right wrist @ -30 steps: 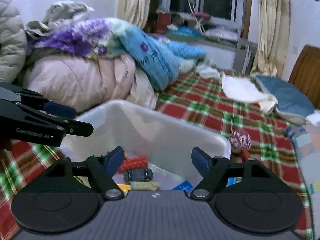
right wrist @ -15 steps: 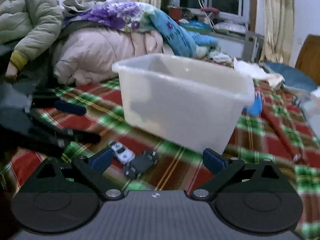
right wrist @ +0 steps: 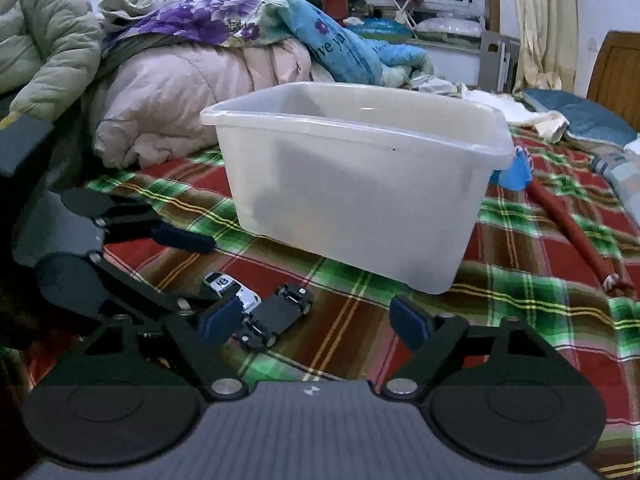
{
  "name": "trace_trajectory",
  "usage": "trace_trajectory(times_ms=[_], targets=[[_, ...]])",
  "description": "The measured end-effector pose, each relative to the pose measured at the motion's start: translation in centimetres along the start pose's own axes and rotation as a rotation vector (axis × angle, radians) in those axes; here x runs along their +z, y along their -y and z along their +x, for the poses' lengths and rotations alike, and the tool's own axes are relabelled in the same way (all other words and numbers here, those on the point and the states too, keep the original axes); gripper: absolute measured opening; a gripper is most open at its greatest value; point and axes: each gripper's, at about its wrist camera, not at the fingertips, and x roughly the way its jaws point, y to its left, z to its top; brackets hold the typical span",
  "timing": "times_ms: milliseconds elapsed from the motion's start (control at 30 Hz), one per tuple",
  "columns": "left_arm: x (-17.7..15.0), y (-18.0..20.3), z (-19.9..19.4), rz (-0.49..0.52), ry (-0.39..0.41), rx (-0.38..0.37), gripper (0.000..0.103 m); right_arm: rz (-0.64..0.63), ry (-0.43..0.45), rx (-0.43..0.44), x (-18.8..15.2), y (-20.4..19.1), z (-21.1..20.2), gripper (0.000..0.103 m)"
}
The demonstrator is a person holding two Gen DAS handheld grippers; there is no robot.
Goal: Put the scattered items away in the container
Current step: 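Move both grippers to the cars and grasp the white toy car with the left gripper, then grasp the black toy car with the right gripper while the left gripper holds the white car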
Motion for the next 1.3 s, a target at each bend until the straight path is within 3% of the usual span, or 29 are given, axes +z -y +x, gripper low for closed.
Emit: trace_trajectory(times_ms=[133,333,467,600,767,867,900,1167,1267,1300], targets=[[-0.6,0.3,1.6,0.016,-0.078,-0.011,0.072,-0.009,0.004,0.007,0.2,-0.3,0.1,0.084],[-1.6,1.3,-0.4,0.008,-0.081,-0.045,0.072,-0.014,-0.019,0.01,0.1,-0.4,0.9,0.085],[-1.6,2.6,-1.6,0.042,-0.04,-0.053,0.072,0.001,-0.026,0.001,0.0,-0.1,1.4,0.085],[-0.6,1.5,-0.3,0.032,-0.032,-0.007,0.072,0.003,-0.039,-0.022,-0.4,0.4,1.4,0.085],[-0.5,0.8,1.4,0.033,-0.068,-0.049,0.071,0.013,-0.047,-0.033,-0.7,1.4,1.1,0.085],[-0.5,1.2,1.4,0.045,-0.054,-0.062,0.059,0.013,-0.045,-0.029,-0.6,1.4,1.3,0.085],[-0.5,1.3,1.3,0.037,-0.048,-0.063,0.05,0.01,-0.046,-0.025,-0.5,1.3,1.4,0.085],[-1.7,1.3,0.6,0.004,-0.035,-0.04,0.047,-0.031,-0.033,0.01,-0.5,-0.3,2.2,0.085],[-2.0,1.0,0.1,-0.017,-0.037,-0.02,0.047,-0.045,-0.039,0.009,-0.7,-0.7,2.8,0.078],[-2.2,0.9,-0.1,-0.021,-0.037,-0.009,0.047,-0.045,-0.042,0.007,-0.8,-0.7,3.1,0.067]])
